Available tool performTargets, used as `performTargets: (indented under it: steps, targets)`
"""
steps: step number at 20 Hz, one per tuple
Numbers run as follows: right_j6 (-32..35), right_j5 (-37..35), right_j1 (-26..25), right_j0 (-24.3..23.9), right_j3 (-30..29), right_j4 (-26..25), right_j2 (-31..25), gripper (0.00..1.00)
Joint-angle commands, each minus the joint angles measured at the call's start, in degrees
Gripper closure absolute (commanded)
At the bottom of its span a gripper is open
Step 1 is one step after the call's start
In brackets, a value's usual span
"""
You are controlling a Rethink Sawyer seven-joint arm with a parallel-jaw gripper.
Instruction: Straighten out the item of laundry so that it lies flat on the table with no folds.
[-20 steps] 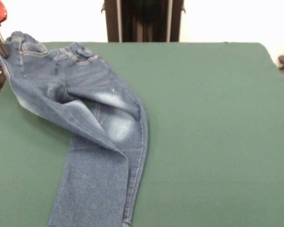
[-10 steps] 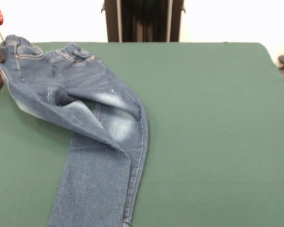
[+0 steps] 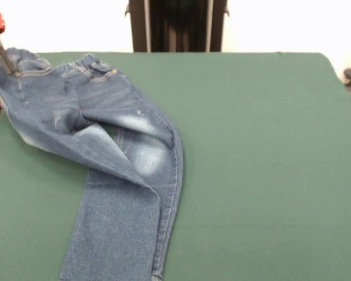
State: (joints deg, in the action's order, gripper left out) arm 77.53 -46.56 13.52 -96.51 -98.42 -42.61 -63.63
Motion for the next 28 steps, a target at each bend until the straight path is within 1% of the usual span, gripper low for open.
performTargets:
  steps: [1, 4, 9, 16, 18, 22, 26, 28]
  targets:
    - [-17.36, -1.38, 0.23, 2.95, 3.09, -1.62, 0.85, 0.00]
    - [-15.41, -0.75, 0.76, 3.54, 2.80, -1.51, 0.82, 0.00]
    - [-14.61, 0.06, 3.08, 4.92, 1.90, -2.30, -0.49, 0.00]
    - [-8.36, 1.15, 14.05, 9.48, -4.56, -3.81, -3.17, 0.00]
    - [-6.02, 1.18, 17.24, 11.11, -5.68, -3.68, -3.46, 0.00]
    - [-3.38, 0.51, 23.53, 14.19, -6.74, -3.25, -3.30, 0.00]
    - [-2.50, 2.22, 29.57, 16.95, -8.41, -5.66, -2.12, 0.00]
    - [-0.55, 3.77, 33.42, 18.64, -9.80, -7.56, -0.91, 0.00]
